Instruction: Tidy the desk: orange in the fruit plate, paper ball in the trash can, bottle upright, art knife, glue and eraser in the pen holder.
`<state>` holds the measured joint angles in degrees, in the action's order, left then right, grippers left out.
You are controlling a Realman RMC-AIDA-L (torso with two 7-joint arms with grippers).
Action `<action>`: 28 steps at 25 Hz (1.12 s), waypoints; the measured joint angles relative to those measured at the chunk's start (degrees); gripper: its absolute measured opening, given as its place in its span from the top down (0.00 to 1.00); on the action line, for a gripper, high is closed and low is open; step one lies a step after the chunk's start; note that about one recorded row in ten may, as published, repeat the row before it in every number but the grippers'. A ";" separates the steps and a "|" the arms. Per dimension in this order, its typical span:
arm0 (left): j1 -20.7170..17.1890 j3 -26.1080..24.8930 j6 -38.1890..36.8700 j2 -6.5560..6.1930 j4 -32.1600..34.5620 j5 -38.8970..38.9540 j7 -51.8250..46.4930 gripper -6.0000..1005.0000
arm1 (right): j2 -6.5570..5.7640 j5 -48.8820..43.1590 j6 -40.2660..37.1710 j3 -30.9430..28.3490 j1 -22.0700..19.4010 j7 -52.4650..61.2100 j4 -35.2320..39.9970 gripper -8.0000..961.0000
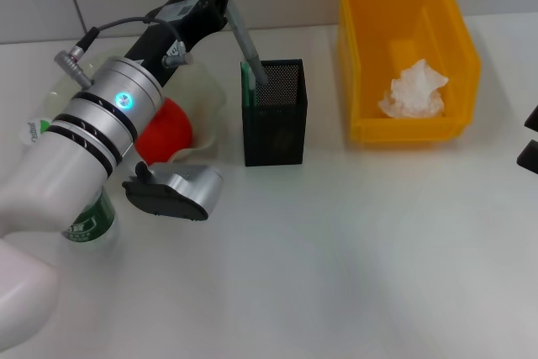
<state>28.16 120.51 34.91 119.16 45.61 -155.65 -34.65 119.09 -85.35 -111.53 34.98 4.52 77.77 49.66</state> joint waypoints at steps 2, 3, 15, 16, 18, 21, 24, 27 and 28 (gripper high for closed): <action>0.00 0.00 0.00 0.00 0.00 0.00 0.00 0.83 | 0.00 0.01 0.00 0.00 0.00 0.00 0.00 0.39; 0.01 -0.01 -0.08 0.01 0.00 0.00 -0.16 0.83 | 0.00 0.01 0.00 0.00 -0.01 0.01 0.00 0.39; -0.06 0.61 -0.35 0.02 0.24 -0.26 -3.75 0.80 | 0.09 0.02 -0.08 -0.52 -0.13 0.01 0.00 0.39; -0.06 0.61 -0.35 0.02 0.24 -0.26 -3.75 0.79 | 0.09 0.02 -0.08 -0.52 -0.13 0.01 0.00 0.39; 0.02 0.55 -0.21 0.02 0.39 -0.21 -4.66 0.76 | 0.09 0.01 -0.12 -0.53 -0.11 0.01 0.00 0.39; 0.31 0.21 -0.14 0.03 0.59 -0.06 -8.37 0.74 | 0.09 0.01 -0.15 -0.53 0.03 0.01 0.00 0.39; 0.49 -0.08 -0.02 0.02 1.48 -0.04 -15.12 0.74 | 0.04 0.01 -0.11 -0.53 0.11 0.01 0.00 0.39; 0.51 -0.24 0.19 0.02 2.86 -0.01 -22.30 0.74 | 0.03 0.01 -0.01 -0.54 0.32 0.01 0.00 0.39; 0.48 -0.22 0.28 0.02 3.47 -0.01 -25.06 0.74 | 0.02 0.01 -0.01 -0.56 0.45 0.01 0.00 0.39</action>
<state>28.64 120.29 35.19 119.18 49.08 -155.65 -59.71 119.11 -85.34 -111.54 34.43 4.97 77.78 49.66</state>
